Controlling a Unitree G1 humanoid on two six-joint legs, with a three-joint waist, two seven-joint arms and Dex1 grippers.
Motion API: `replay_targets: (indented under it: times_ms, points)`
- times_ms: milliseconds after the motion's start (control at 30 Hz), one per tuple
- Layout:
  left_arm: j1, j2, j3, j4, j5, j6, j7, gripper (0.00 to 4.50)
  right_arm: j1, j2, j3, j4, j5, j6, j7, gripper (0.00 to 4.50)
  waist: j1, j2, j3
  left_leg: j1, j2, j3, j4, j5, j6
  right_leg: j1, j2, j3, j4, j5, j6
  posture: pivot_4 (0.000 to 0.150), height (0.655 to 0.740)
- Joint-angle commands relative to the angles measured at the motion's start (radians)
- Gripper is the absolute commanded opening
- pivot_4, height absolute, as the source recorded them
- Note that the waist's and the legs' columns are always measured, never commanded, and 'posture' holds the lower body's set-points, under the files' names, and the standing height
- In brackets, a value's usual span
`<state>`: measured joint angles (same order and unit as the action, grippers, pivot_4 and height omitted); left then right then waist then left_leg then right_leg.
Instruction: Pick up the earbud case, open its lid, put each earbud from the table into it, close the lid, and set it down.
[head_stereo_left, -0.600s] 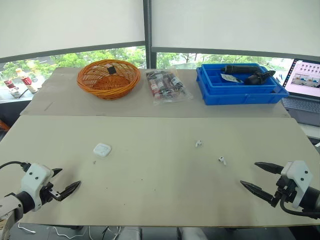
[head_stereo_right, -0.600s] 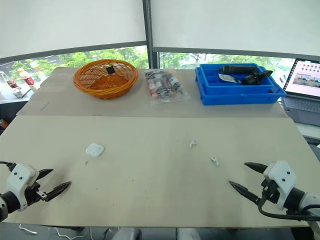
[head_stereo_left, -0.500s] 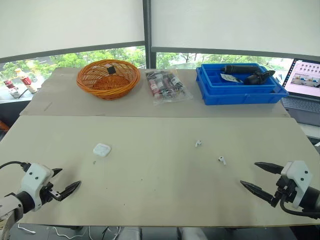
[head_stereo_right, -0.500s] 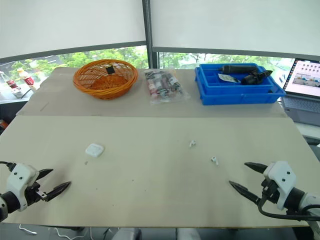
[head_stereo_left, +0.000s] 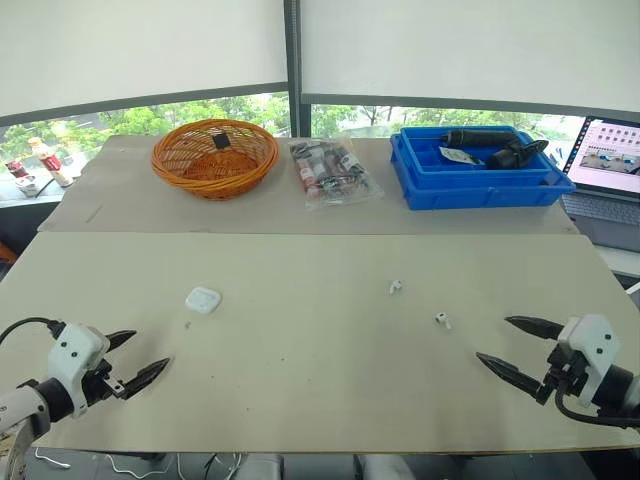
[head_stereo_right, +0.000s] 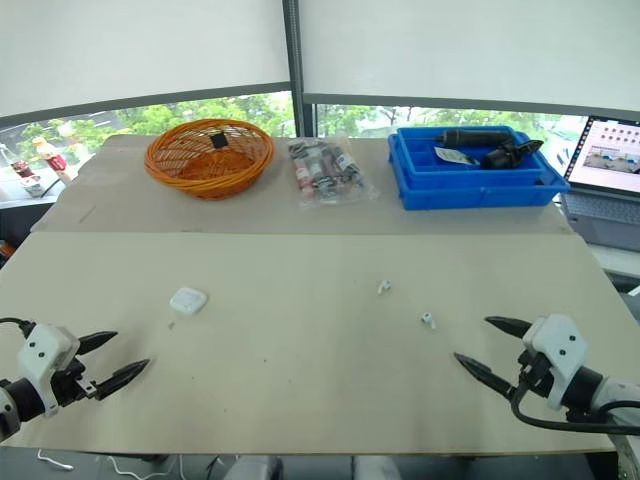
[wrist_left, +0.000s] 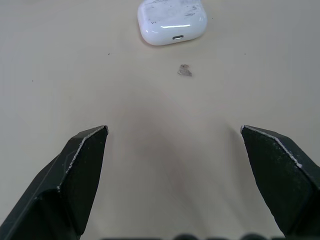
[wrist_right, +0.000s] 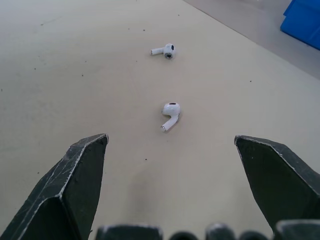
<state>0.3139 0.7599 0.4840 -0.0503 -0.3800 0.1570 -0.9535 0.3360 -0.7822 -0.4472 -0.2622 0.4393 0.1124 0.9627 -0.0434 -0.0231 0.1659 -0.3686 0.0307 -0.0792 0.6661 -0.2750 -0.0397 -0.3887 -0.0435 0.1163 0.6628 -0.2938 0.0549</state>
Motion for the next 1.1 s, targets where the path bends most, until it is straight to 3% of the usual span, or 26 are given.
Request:
replay_targets:
  times_ms: [33, 300, 667, 1100]
  points:
    - [-0.005, 0.0, 0.037, -0.007, -0.022, -0.016, 0.005, 4.5, 0.004, -0.013, -0.03, 0.0, 0.004, -0.012, 0.019, 4.47, 0.0, 0.0, 0.0, 0.0, 0.0, 0.0, 0.0, 0.0, 0.0, 0.0, 0.0, 0.0, 0.0, 0.0, 0.0, 0.15, 0.7136]
    - [-0.087, -0.048, -0.035, -0.071, -0.026, 0.083, 0.106, 4.5, -0.05, -0.061, 0.064, -0.162, 0.039, 0.041, 0.087, 4.47, -0.001, 0.0, 0.0, 0.0, 0.0, 0.0, 0.0, 0.0, 0.0, 0.0, 0.0, 0.0, 0.001, 0.0, 0.0, 0.15, 0.7136]
    - [-0.209, -0.145, -0.14, -0.029, 0.019, 0.138, 0.244, 4.5, -0.351, -0.164, 0.226, -0.302, 0.185, 0.271, 0.118, 4.47, 0.001, 0.0, 0.0, 0.0, 0.0, -0.001, 0.0, 0.0, 0.0, 0.0, -0.001, -0.001, 0.001, 0.0, 0.0, 0.15, 0.7136]
    - [-0.353, -0.194, -0.248, 0.069, 0.053, 0.188, 0.301, 4.5, -0.598, -0.111, 0.327, -0.3, 0.199, 0.465, -0.031, 4.47, 0.017, 0.0, 0.0, 0.0, 0.0, -0.002, 0.001, 0.0, 0.0, 0.0, -0.001, -0.002, 0.002, 0.001, -0.001, 0.15, 0.7136]
